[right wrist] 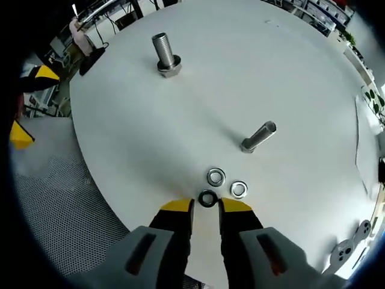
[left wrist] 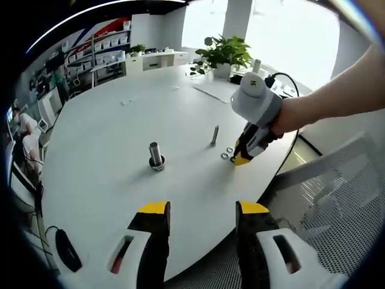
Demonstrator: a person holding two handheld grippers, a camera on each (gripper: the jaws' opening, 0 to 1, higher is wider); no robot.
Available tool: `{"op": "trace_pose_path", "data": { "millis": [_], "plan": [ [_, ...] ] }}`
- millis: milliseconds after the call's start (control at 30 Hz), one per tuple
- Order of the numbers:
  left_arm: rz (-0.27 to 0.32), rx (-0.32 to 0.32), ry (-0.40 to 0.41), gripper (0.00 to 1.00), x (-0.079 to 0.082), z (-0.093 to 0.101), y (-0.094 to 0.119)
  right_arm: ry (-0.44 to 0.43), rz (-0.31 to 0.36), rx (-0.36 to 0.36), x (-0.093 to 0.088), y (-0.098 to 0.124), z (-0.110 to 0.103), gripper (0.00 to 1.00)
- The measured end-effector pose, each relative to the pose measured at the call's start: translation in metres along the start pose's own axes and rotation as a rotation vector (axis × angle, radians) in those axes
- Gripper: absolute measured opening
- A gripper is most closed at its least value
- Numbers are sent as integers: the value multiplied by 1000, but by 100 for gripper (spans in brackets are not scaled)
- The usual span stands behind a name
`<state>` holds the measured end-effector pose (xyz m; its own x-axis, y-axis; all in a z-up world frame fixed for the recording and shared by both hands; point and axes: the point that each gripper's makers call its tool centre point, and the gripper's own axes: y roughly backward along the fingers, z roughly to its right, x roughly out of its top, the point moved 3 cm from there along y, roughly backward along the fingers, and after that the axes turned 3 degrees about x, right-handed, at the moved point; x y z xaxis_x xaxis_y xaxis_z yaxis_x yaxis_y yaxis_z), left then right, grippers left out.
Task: Place the washer onto the threaded stud by aligning its center hole with the stud, sliding it down to the base, and recovering from edge contact or off-axis alignment until the washer reaches the visible bottom stop.
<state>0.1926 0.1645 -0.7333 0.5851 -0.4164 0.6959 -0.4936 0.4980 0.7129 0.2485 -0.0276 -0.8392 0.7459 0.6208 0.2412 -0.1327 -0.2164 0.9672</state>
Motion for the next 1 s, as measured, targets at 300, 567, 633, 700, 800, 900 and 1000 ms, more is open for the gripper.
{"op": "trace_pose_path", "data": {
  "millis": [300, 567, 633, 700, 800, 900, 1000],
  "plan": [
    [-3, 4, -3, 43, 0, -1, -1, 35, -52, -29, 4, -3, 1, 17],
    [-7, 10, -4, 43, -1, -3, -1, 69, -113, -37, 6, -3, -1, 16],
    [-8, 10, -3, 43, -1, -3, -1, 73, -120, -38, 6, -3, -1, 16],
    [-9, 12, -6, 43, -1, -3, -1, 77, -126, -39, 6, -4, 0, 16],
    [-9, 10, -10, 43, -1, -3, -1, 86, -134, -41, 7, -4, -1, 16],
    [-10, 10, -10, 43, -1, -3, -1, 90, -143, -46, 7, -4, -1, 16],
    [-12, 10, -10, 42, -1, -3, -1, 105, -157, -53, 8, -4, -2, 15]
  ]
}}
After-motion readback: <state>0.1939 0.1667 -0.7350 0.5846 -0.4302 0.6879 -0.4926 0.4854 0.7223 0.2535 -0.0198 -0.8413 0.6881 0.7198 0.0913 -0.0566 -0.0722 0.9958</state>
